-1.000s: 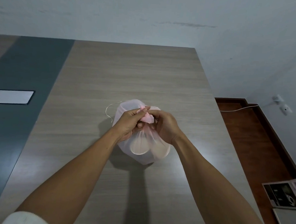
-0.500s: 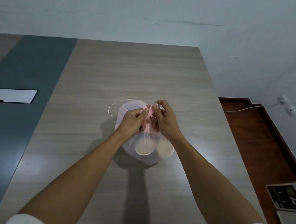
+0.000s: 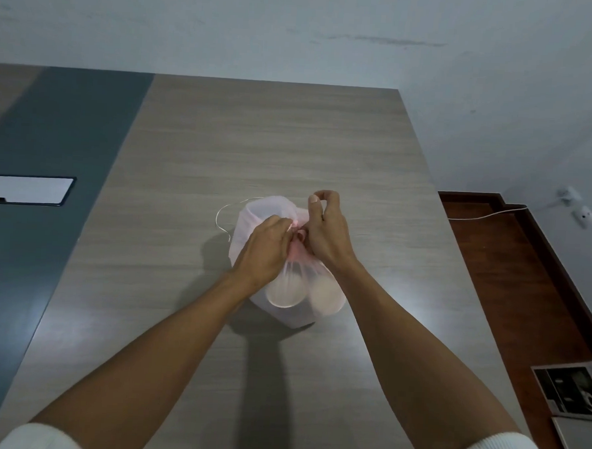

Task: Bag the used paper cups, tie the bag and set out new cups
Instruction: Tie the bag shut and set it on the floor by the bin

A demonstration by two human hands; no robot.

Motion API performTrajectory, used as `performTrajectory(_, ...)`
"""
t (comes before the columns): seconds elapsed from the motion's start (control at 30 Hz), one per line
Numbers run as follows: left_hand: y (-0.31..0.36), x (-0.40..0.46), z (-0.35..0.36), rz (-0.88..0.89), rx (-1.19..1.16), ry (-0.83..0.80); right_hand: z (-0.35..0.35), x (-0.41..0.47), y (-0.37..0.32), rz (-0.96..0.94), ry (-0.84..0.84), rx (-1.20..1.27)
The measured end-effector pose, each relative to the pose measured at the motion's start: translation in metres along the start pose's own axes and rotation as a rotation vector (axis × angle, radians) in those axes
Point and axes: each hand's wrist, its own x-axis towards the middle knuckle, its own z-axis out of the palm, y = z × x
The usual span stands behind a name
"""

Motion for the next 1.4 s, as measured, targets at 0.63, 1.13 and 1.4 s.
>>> performTrajectory(0.63,-0.014,0.03,-0.022,-0.723,-0.823,-0.204,-0.013,-0.02,0.009,-0.199,-0.32,-0.094)
performTrajectory(1.13,-0.043,0.022,-0.034,-0.673,-0.37,0.307,-0.039,-0.018,0.029,-0.176,-0.103,-0.335)
performTrajectory(1.4,-0.073,-0.026,-0.017,-0.876,-0.663,0.045,-0.021,-0.061,0.077,0.461,0.129,0.108)
